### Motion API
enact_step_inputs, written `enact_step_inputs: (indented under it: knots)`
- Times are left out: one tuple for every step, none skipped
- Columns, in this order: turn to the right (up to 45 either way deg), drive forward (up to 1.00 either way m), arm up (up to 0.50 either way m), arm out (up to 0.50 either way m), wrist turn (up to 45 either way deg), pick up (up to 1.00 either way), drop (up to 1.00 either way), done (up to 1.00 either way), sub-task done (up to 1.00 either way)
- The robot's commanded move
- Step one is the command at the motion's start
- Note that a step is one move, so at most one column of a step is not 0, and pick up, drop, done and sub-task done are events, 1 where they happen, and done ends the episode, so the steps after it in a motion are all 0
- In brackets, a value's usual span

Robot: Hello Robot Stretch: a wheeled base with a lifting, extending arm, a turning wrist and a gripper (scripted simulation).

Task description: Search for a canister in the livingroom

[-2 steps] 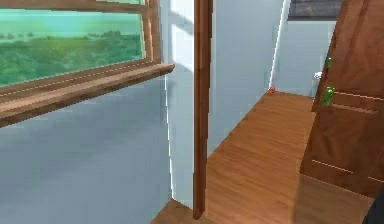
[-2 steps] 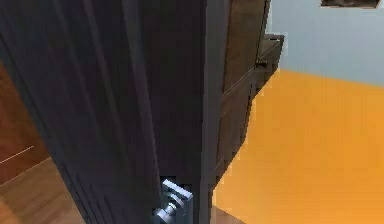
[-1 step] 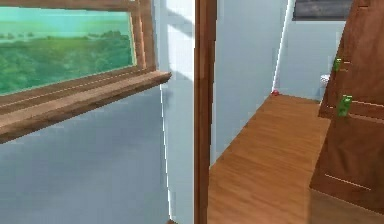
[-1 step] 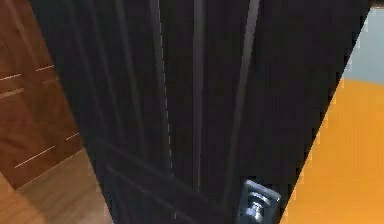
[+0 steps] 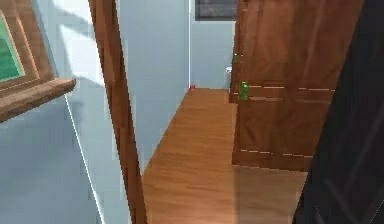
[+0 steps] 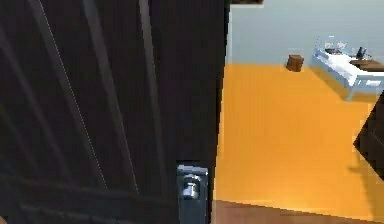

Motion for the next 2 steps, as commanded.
enact_step_inputs:
  knots:
    - [0.0, 1.00, 0.00, 0.00, 0.0, 0.00, 0.00, 0.00, 0.00]
    - [9.0, 0.00, 0.00, 0.00, 0.0, 0.00, 0.00, 0.00, 0.00]
